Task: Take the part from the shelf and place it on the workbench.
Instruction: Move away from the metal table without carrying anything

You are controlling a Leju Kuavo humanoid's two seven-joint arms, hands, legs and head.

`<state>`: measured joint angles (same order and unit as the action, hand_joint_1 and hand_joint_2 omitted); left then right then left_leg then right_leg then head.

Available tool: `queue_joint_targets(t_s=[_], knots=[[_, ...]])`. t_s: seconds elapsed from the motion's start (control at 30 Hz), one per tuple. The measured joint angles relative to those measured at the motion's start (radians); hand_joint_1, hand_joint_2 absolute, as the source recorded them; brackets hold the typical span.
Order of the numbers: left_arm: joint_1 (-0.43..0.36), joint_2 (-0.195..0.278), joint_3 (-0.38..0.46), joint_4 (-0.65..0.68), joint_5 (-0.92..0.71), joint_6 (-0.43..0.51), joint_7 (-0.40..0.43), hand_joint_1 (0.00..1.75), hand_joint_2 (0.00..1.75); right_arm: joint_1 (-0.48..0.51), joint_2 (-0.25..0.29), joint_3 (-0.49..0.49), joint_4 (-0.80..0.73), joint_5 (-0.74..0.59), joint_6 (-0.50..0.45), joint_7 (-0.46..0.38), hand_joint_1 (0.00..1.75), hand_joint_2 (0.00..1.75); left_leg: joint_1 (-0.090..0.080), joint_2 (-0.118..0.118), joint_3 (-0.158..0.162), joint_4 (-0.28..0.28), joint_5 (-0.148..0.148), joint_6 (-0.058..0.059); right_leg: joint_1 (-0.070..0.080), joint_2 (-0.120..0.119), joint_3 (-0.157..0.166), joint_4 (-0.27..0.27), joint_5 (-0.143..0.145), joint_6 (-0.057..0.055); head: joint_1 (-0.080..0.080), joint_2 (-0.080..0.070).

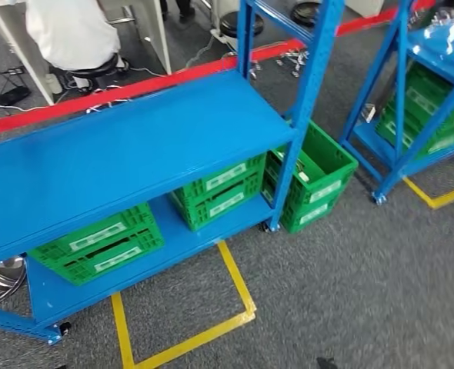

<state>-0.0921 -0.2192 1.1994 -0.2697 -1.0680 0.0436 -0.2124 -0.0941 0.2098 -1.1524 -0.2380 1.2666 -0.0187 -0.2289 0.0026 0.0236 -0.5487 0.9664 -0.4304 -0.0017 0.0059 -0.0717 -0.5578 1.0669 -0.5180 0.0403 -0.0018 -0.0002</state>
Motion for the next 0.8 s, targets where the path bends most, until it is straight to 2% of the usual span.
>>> queue_joint_targets(t_s=[0.03,0.07,0.1,0.13,0.17,0.2,0.23,0.27,0.3,0.33,0.37,0.4,0.43,0.47,0.5,0.53,0.57,0.6,0.63,0.67,0.7,0.73,0.77,0.8], knots=[[-0.001,-0.001,0.0,0.0,-0.001,0.0,0.0,0.0,1.75,0.001,0.0,0.0,0.0,0.0,0.0,-0.001,0.0,0.0,0.002,-0.012,-0.001,0.0,0.002,0.003,-0.003,0.032,-0.027,0.062,-0.033,0.005,0.004,0.0],[-0.003,-0.001,0.0,0.0,-0.001,0.0,0.0,0.0,1.75,0.003,0.0,0.0,0.0,0.0,0.0,-0.001,0.0,0.0,0.003,-0.025,-0.002,0.0,0.003,0.005,-0.005,0.052,-0.059,0.133,-0.067,0.008,0.006,0.0],[-0.003,-0.002,0.0,0.0,-0.002,-0.001,0.0,0.0,1.75,0.005,-0.001,0.0,0.0,0.0,0.0,-0.001,0.0,0.0,0.003,-0.039,-0.003,0.0,0.004,0.006,-0.006,0.062,-0.088,0.195,-0.089,0.01,0.007,0.0],[-0.002,-0.003,0.0,0.0,-0.003,-0.001,0.0,0.0,1.75,0.007,-0.001,0.0,0.0,0.0,0.0,-0.001,0.0,0.0,0.003,-0.053,-0.004,0.0,0.004,0.005,-0.007,0.066,-0.106,0.228,-0.093,0.011,0.008,0.0],[-0.001,-0.003,0.0,0.0,-0.003,-0.001,-0.001,0.0,1.75,0.008,-0.001,0.0,0.0,0.0,0.0,-0.001,0.0,0.0,0.004,-0.067,-0.003,0.001,0.005,0.004,-0.008,0.069,-0.104,0.219,-0.076,0.011,0.008,0.0],[0.0,-0.003,0.0,0.0,-0.003,-0.001,-0.001,0.0,1.75,0.008,-0.001,0.0,0.0,0.0,0.0,-0.002,0.0,0.0,0.006,-0.082,-0.003,0.001,0.006,0.001,-0.01,0.074,-0.084,0.172,-0.043,0.012,0.008,0.0],[-0.001,-0.003,0.0,0.0,-0.003,-0.001,-0.002,0.0,1.75,0.008,-0.002,0.0,0.0,0.001,0.0,-0.002,0.0,0.0,0.009,-0.097,-0.003,0.002,0.007,-0.004,-0.015,0.091,-0.052,0.103,-0.005,0.014,0.008,0.0],[-0.002,-0.003,0.0,0.0,-0.003,-0.001,-0.003,0.0,1.75,0.008,-0.001,0.0,0.0,0.001,0.0,-0.002,0.0,0.0,0.009,-0.111,-0.005,0.006,0.007,-0.009,-0.021,0.119,-0.021,0.034,0.021,0.017,0.009,0.0],[-0.003,-0.003,0.0,0.0,-0.004,-0.001,-0.004,0.0,1.75,0.008,-0.001,0.0,0.0,0.002,0.001,-0.002,0.0,0.0,0.009,-0.124,-0.008,0.009,0.008,-0.016,-0.026,0.143,0.003,-0.015,0.037,0.016,0.009,0.0],[-0.004,-0.002,0.0,0.0,-0.004,-0.001,-0.004,0.0,1.75,0.007,-0.001,0.0,0.0,0.002,0.001,-0.002,0.0,0.0,0.01,-0.135,-0.013,0.01,0.01,-0.023,-0.029,0.161,0.015,-0.04,0.041,0.013,0.009,0.0],[-0.003,-0.002,0.0,0.0,-0.005,-0.001,-0.005,0.0,1.75,0.007,-0.001,0.0,0.0,0.002,0.002,-0.003,0.0,0.0,0.01,-0.147,-0.018,0.011,0.013,-0.03,-0.028,0.165,0.016,-0.045,0.037,0.006,0.009,0.0],[-0.001,-0.002,0.0,0.0,-0.006,-0.001,-0.005,0.0,1.75,0.007,-0.001,0.0,0.0,0.002,0.002,-0.003,0.0,0.0,0.013,-0.158,-0.023,0.009,0.017,-0.036,-0.026,0.154,0.015,-0.043,0.039,-0.002,0.009,0.0],[0.002,-0.002,0.0,0.0,-0.007,0.0,-0.005,0.0,1.75,0.006,-0.001,0.0,0.0,0.002,0.002,-0.004,0.0,0.0,0.014,-0.154,-0.027,0.01,0.017,-0.041,-0.025,0.142,0.014,-0.043,0.041,-0.01,0.009,0.0],[0.003,-0.002,0.0,0.0,-0.008,0.0,-0.005,0.0,1.75,0.005,-0.002,-0.001,-0.001,0.002,0.002,-0.004,0.0,0.0,0.013,-0.134,-0.034,0.021,0.009,-0.046,-0.025,0.13,0.013,-0.044,0.043,-0.018,0.006,0.0],[0.003,-0.002,0.0,0.0,-0.008,0.0,-0.005,0.0,1.75,0.005,-0.002,-0.001,-0.001,0.002,0.002,-0.005,0.0,0.0,0.011,-0.106,-0.05,0.053,-0.012,-0.048,-0.024,0.116,0.013,-0.045,0.045,-0.025,0.002,0.0],[0.0,-0.002,0.0,0.0,-0.009,0.0,-0.005,0.0,1.75,0.005,-0.002,-0.001,-0.001,0.002,0.002,-0.006,0.0,0.0,0.009,-0.072,-0.074,0.105,-0.043,-0.051,-0.022,0.1,0.012,-0.046,0.046,-0.031,-0.002,0.0],[-0.002,-0.003,0.0,0.0,-0.009,0.0,-0.005,0.0,1.75,0.006,-0.002,-0.001,-0.001,0.002,0.002,-0.006,0.0,0.0,0.008,-0.05,-0.107,0.173,-0.079,-0.052,-0.019,0.085,0.01,-0.046,0.046,-0.035,-0.006,0.0],[-0.005,-0.003,0.0,0.0,-0.009,0.0,-0.005,0.0,1.75,0.007,-0.002,-0.001,-0.001,0.002,0.002,-0.006,0.0,0.0,0.008,-0.041,-0.139,0.241,-0.109,-0.053,-0.017,0.067,0.008,-0.046,0.045,-0.036,-0.008,0.0],[-0.005,-0.003,0.0,0.0,-0.009,0.0,-0.005,0.0,1.75,0.008,-0.002,-0.001,-0.001,0.002,0.002,-0.006,0.0,0.0,0.008,-0.038,-0.159,0.287,-0.124,-0.053,-0.014,0.051,0.007,-0.046,0.045,-0.037,-0.008,0.0],[-0.003,-0.003,0.0,0.0,-0.009,0.0,-0.005,0.0,1.75,0.008,-0.002,-0.001,-0.001,0.002,0.002,-0.005,0.0,0.0,0.008,-0.037,-0.162,0.3,-0.12,-0.052,-0.013,0.036,0.007,-0.046,0.045,-0.038,-0.008,0.0],[-0.002,-0.003,0.0,0.0,-0.009,0.0,-0.005,0.0,1.75,0.008,-0.002,-0.001,-0.001,0.002,0.002,-0.005,0.0,0.0,0.007,-0.034,-0.146,0.275,-0.098,-0.049,-0.012,0.022,0.007,-0.046,0.045,-0.037,-0.008,0.0],[-0.001,-0.003,0.0,0.0,-0.009,0.0,-0.005,0.0,1.75,0.007,-0.002,-0.001,-0.001,0.002,0.002,-0.005,0.0,0.0,0.006,-0.023,-0.113,0.218,-0.066,-0.045,-0.011,0.009,0.008,-0.046,0.044,-0.037,-0.008,0.0],[-0.001,-0.003,0.0,0.0,-0.009,0.0,-0.005,0.0,1.75,0.006,-0.002,-0.001,-0.001,0.002,0.002,-0.006,0.0,0.0,0.002,0.005,-0.074,0.15,-0.036,-0.039,-0.008,-0.003,0.01,-0.046,0.043,-0.035,-0.009,0.0],[-0.003,-0.003,0.0,0.0,-0.009,0.0,-0.005,0.0,1.75,0.005,-0.002,-0.001,-0.001,0.002,0.002,-0.006,0.0,0.0,-0.003,0.034,-0.041,0.088,-0.018,-0.033,-0.005,-0.013,0.011,-0.044,0.041,-0.032,-0.009,0.0]])
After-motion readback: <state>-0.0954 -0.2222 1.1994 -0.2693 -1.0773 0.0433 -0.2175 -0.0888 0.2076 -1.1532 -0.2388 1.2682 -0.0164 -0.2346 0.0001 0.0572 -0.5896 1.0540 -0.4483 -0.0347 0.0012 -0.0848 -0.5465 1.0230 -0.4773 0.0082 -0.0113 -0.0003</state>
